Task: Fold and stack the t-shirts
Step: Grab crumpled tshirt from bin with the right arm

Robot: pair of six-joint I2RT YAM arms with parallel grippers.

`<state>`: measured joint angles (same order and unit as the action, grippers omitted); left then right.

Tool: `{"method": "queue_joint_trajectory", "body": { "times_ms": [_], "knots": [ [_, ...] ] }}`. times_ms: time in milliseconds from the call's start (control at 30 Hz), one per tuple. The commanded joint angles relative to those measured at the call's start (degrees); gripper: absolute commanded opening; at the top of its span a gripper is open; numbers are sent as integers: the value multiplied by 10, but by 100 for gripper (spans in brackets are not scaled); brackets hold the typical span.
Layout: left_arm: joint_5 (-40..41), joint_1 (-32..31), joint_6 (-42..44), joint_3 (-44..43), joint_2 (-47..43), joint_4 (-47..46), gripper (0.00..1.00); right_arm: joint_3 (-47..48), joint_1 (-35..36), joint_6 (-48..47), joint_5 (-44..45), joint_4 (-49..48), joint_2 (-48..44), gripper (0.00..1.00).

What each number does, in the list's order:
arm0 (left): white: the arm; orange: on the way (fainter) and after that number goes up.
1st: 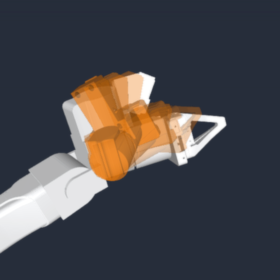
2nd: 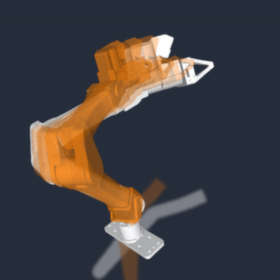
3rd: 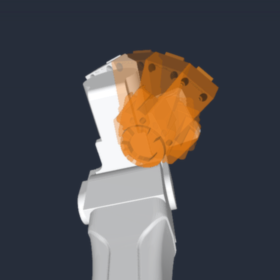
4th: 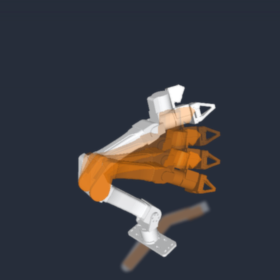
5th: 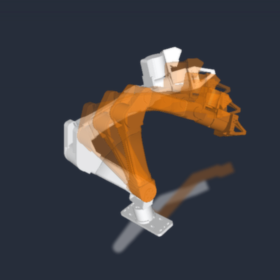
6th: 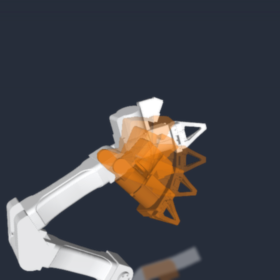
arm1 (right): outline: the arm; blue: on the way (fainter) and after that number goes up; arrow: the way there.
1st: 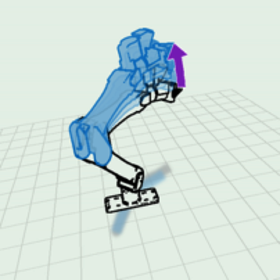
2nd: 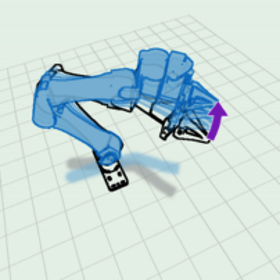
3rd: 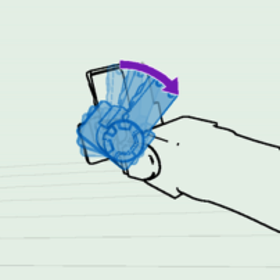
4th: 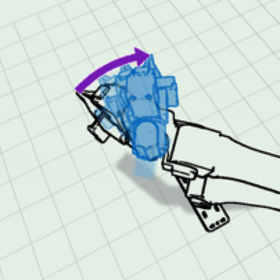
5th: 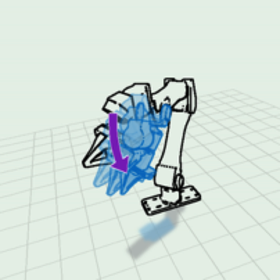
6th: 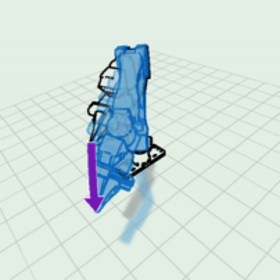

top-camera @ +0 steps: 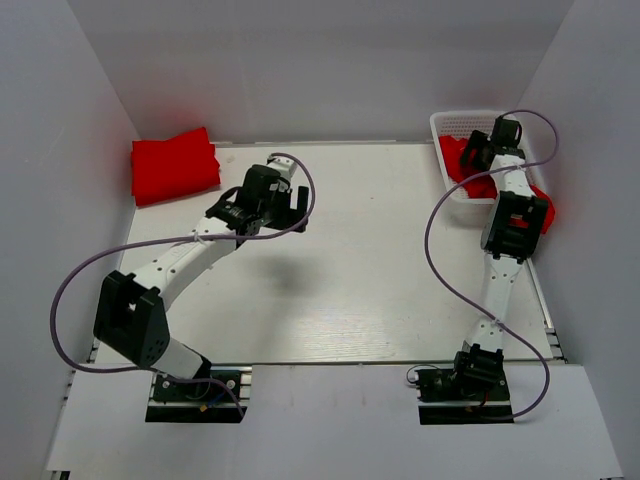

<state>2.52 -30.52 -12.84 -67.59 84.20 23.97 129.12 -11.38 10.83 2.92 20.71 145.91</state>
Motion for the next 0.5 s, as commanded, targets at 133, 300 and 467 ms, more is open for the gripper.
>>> {"method": "queue_joint_trajectory", "body": {
  "times_ms": [133, 300, 467],
  "knots": [
    [-13, 2, 7, -52, 41, 7, 100, 3, -1, -30, -23, -48, 18, 81],
    [-13, 2, 7, -58, 47, 2, 100, -7, 1, -25, -61, -56, 18, 20],
    [-7, 2, 7, -53, 47, -3, 100, -52, 0, -21, -81, -86, -51, 0]
  ]
}}
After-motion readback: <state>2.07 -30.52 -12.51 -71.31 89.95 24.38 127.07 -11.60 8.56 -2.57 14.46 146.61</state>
